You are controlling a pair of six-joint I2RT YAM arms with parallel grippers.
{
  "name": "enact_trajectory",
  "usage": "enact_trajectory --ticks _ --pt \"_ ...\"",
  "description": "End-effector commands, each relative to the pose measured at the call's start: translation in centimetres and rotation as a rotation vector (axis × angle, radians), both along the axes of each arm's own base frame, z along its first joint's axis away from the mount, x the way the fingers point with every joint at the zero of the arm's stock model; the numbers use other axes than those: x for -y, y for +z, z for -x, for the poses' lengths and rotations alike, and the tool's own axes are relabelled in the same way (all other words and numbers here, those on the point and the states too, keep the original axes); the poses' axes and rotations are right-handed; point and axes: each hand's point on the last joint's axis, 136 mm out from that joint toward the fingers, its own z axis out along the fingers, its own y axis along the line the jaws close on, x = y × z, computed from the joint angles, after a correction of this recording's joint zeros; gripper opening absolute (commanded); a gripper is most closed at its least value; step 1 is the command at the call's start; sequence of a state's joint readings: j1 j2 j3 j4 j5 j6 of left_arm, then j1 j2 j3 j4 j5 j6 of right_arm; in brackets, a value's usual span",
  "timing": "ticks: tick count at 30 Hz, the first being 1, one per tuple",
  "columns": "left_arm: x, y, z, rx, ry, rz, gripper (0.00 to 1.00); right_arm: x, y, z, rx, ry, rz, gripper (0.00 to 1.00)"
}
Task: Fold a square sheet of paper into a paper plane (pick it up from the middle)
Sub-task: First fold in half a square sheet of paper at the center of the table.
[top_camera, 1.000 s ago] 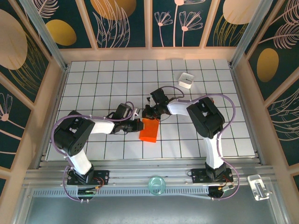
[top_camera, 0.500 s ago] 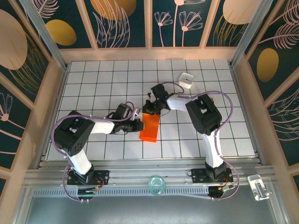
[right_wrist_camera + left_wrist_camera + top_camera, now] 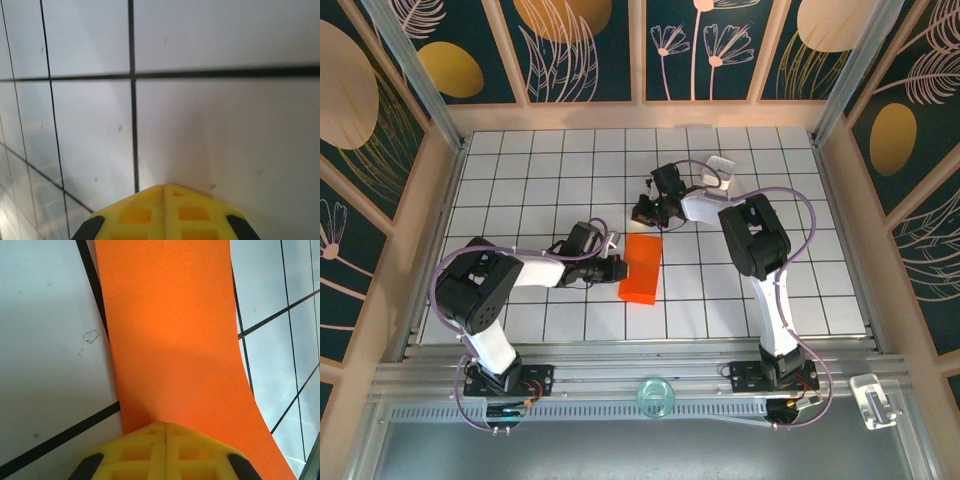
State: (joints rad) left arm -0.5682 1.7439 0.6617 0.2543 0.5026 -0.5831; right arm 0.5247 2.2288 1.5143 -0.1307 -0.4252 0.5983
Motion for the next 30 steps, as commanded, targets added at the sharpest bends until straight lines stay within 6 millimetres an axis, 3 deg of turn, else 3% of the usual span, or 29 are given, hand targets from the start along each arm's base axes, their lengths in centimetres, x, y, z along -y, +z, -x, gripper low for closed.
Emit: enact_trajectory --ticks 1,5,9,16,24,30 --pt "-6.1 -7.7 7.6 -0.324 0.027 -0.285 0.0 3.8 -0.2 -3.4 0.095 -0.077 0.098 0.0" --pt "-5.8 -7.2 7.0 -0.314 0.047 -0.269 0.0 3.2 4.9 -2.6 0.189 -0.015 0.025 0.0" --pt "-5.5 -6.7 6.5 -0.302 0.064 -0.256 0.0 2.4 6.9 0.8 0.194 0.042 -0.04 0.0" --pt "-5.5 -6.6 6.4 -0.304 0.069 -0.254 0.0 -0.3 5.1 6.1 0.119 0.136 -0.07 0.0" --pt "-5.5 -6.6 6.4 -0.303 0.067 -0.257 0.0 -2.8 3.1 7.3 0.069 0.186 -0.098 0.0" --pt "-5.5 -6.5 6.3 -0.3 0.067 -0.255 0.0 -3.2 1.1 8.1 0.02 0.195 -0.089 0.0"
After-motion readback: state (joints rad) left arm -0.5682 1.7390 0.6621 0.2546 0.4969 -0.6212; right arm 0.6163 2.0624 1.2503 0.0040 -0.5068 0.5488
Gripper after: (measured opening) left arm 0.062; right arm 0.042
